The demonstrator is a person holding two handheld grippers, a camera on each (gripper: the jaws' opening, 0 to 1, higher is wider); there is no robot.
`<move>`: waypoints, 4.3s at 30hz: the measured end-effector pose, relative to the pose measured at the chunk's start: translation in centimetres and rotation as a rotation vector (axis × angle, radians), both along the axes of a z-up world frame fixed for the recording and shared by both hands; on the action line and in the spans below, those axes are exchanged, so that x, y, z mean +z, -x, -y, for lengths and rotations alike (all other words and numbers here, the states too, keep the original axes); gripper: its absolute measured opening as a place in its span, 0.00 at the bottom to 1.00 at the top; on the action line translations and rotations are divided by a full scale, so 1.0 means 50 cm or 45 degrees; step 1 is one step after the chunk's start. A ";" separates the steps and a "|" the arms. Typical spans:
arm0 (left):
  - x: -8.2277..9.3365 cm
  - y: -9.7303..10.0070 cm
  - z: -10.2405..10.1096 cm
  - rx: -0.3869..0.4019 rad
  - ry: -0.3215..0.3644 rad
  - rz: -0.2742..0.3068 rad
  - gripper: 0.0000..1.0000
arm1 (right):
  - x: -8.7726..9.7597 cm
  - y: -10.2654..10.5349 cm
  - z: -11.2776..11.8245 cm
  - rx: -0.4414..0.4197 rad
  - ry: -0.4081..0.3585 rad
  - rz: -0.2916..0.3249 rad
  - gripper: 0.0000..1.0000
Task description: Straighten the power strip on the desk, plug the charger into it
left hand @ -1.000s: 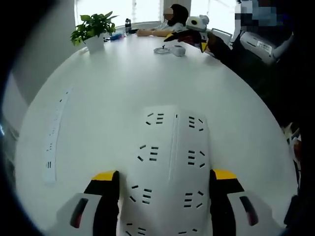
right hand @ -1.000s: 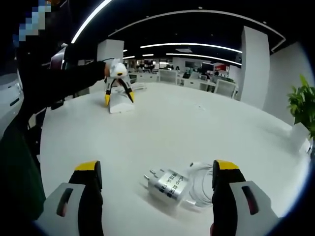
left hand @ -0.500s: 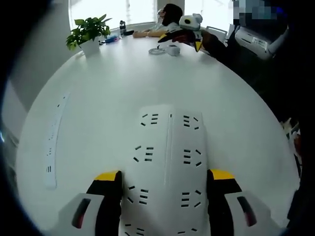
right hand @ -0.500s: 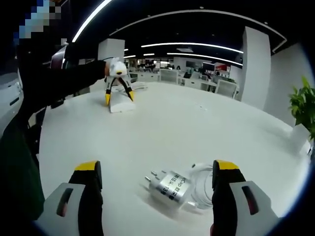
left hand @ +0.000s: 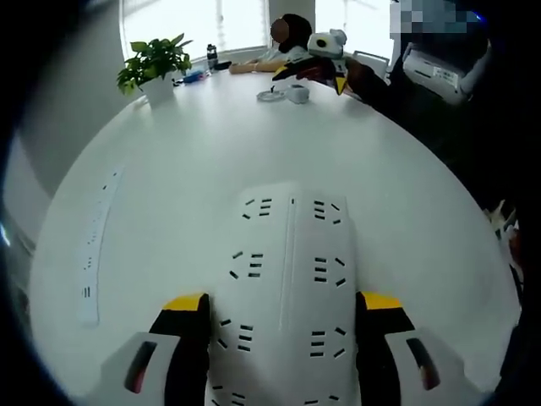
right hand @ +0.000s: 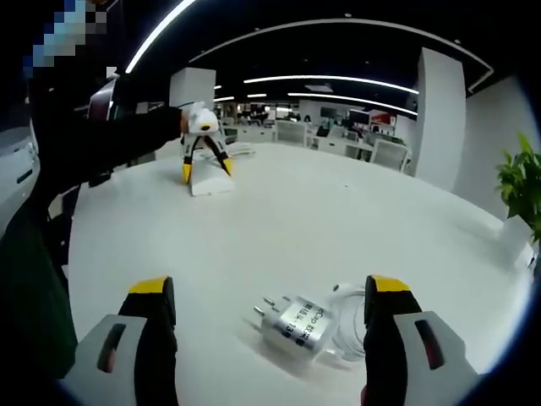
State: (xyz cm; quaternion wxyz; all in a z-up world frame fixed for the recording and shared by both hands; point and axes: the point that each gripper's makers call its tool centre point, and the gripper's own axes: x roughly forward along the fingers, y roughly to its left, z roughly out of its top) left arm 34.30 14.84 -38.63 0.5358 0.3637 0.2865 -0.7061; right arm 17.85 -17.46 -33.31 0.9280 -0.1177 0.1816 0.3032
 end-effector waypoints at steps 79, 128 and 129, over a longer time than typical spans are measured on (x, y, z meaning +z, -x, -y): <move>0.006 0.014 0.049 0.181 0.184 -0.032 0.70 | 0.002 0.004 -0.008 0.038 -0.035 0.026 0.91; 0.007 0.015 0.074 0.304 0.293 -0.001 0.72 | 0.000 0.018 0.000 0.028 -0.054 0.036 0.90; 0.007 0.015 0.075 0.304 0.292 -0.001 0.72 | -0.001 0.018 0.000 0.028 -0.053 0.035 0.90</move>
